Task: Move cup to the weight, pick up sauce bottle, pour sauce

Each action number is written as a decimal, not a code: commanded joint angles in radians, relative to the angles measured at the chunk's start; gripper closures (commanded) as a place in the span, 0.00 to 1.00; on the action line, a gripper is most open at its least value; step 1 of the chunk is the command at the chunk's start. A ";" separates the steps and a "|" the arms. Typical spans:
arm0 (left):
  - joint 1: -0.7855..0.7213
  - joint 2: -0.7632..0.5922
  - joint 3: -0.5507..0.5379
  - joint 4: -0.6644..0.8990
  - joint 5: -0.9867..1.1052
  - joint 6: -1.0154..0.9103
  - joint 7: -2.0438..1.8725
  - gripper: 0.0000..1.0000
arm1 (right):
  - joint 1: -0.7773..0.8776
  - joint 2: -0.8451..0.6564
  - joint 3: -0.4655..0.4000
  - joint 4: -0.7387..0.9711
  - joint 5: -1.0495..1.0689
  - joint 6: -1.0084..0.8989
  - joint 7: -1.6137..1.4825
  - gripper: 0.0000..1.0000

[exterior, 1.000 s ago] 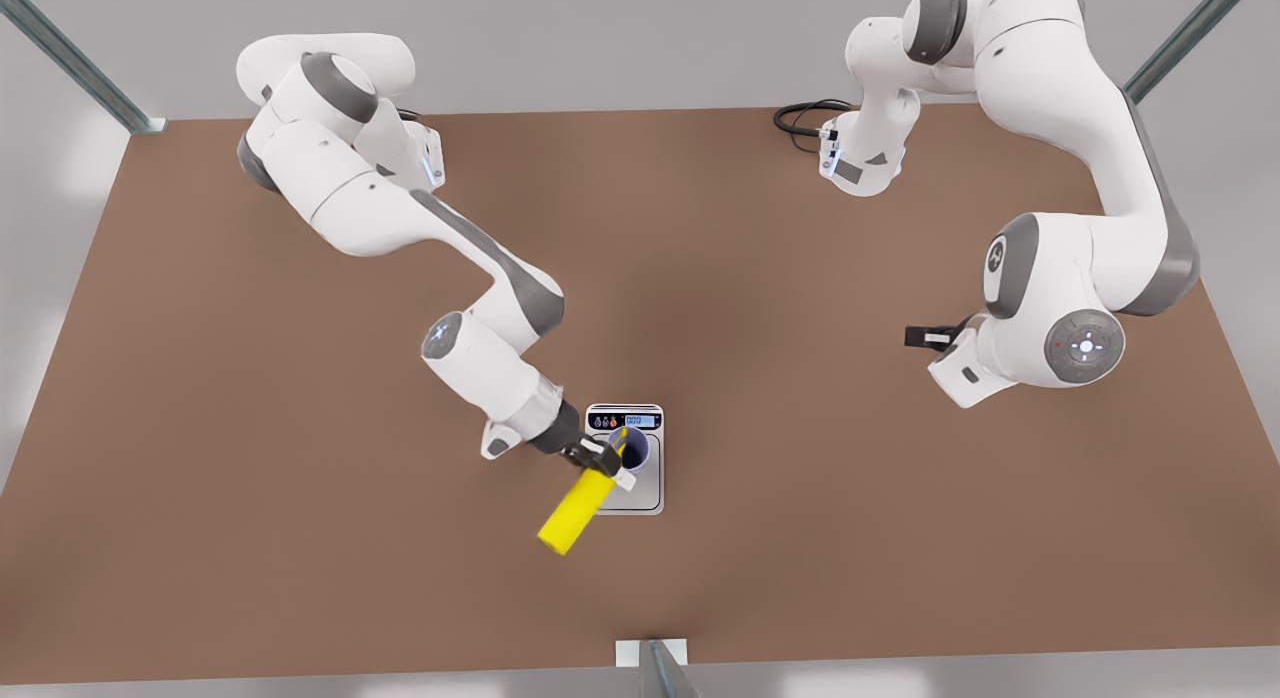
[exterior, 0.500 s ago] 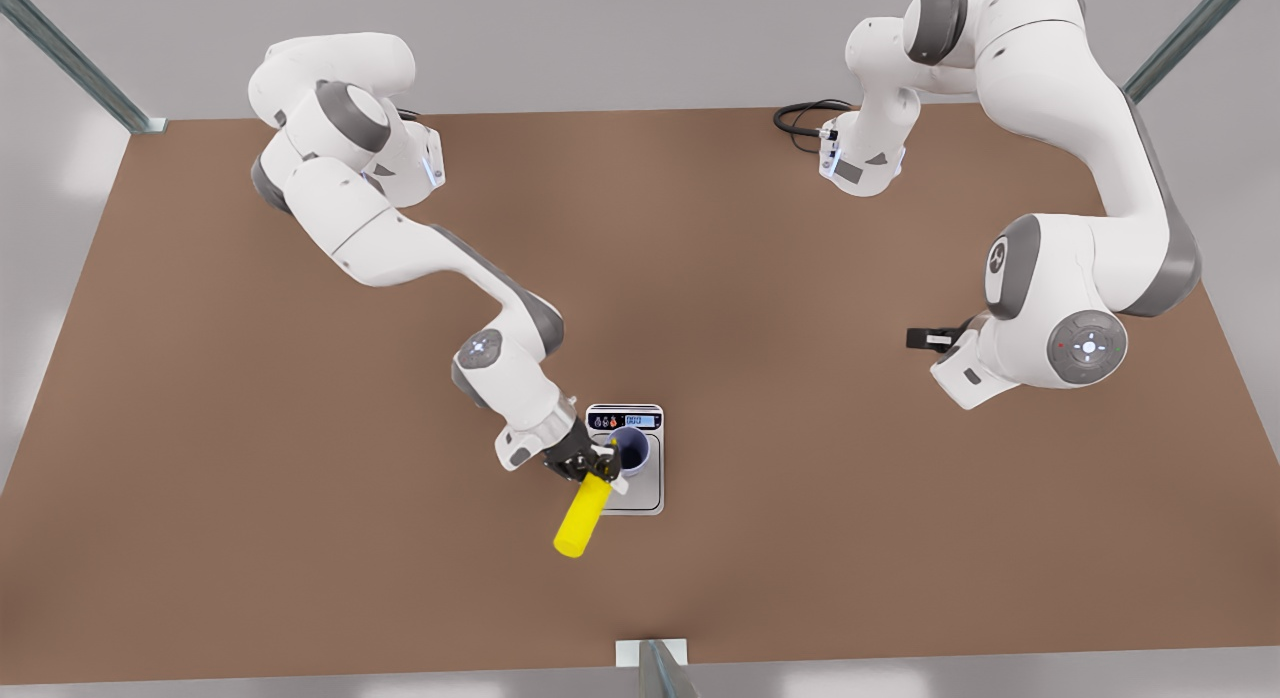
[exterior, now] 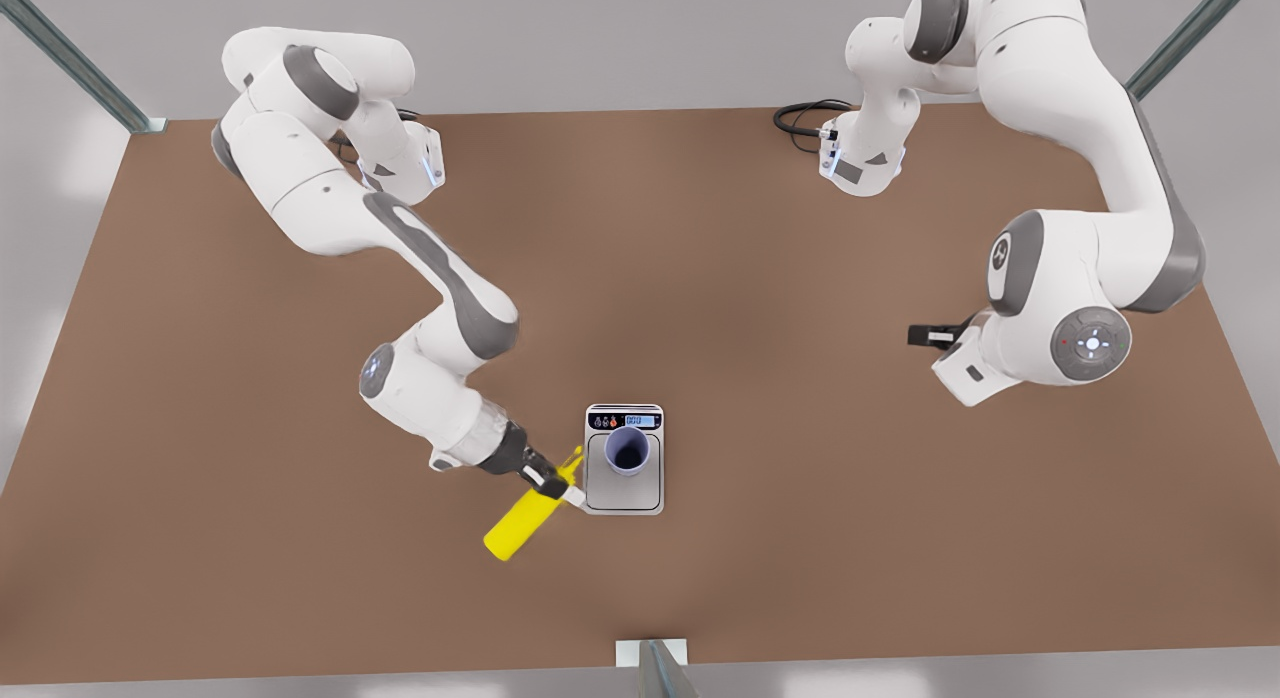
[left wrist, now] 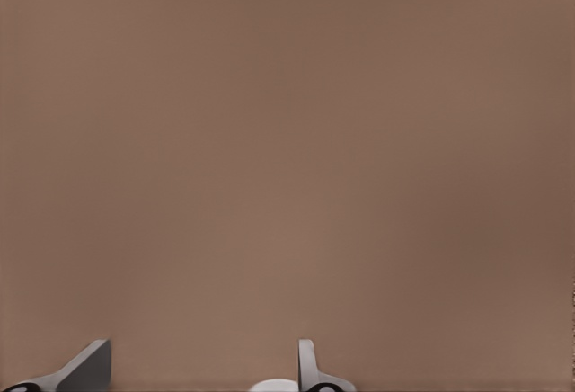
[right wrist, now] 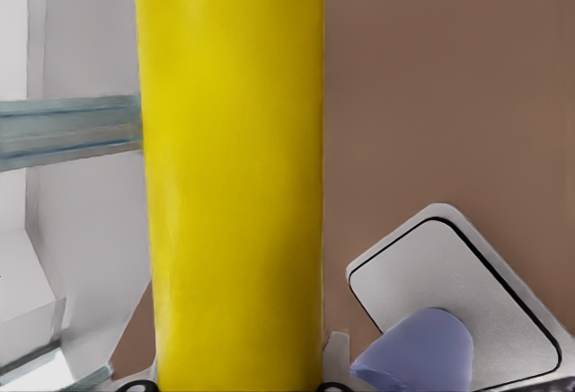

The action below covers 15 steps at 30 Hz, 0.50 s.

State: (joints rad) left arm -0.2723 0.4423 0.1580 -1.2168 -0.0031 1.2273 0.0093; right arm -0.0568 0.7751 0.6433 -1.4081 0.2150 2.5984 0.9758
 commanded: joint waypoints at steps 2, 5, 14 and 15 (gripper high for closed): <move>0.001 -0.001 -0.002 0.002 0.002 -0.003 0.000 0.00 | -0.023 -0.028 -0.007 -0.023 0.162 -0.064 -0.008 0.79; -0.001 -0.001 -0.002 0.003 0.002 -0.005 -0.002 0.00 | -0.061 -0.039 -0.016 -0.061 0.467 -0.142 -0.068 0.79; -0.001 -0.002 -0.003 0.005 0.000 -0.006 0.001 0.00 | -0.182 0.010 -0.108 -0.169 1.184 -0.389 -0.244 0.79; -0.001 -0.001 -0.003 0.005 0.002 -0.006 0.000 0.00 | -0.182 0.029 -0.111 -0.170 1.216 -0.426 -0.246 0.79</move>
State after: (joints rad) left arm -0.2727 0.4404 0.1541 -1.2119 -0.0031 1.2210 0.0092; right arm -0.2426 0.8123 0.5326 -1.5805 1.4773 2.1797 0.7164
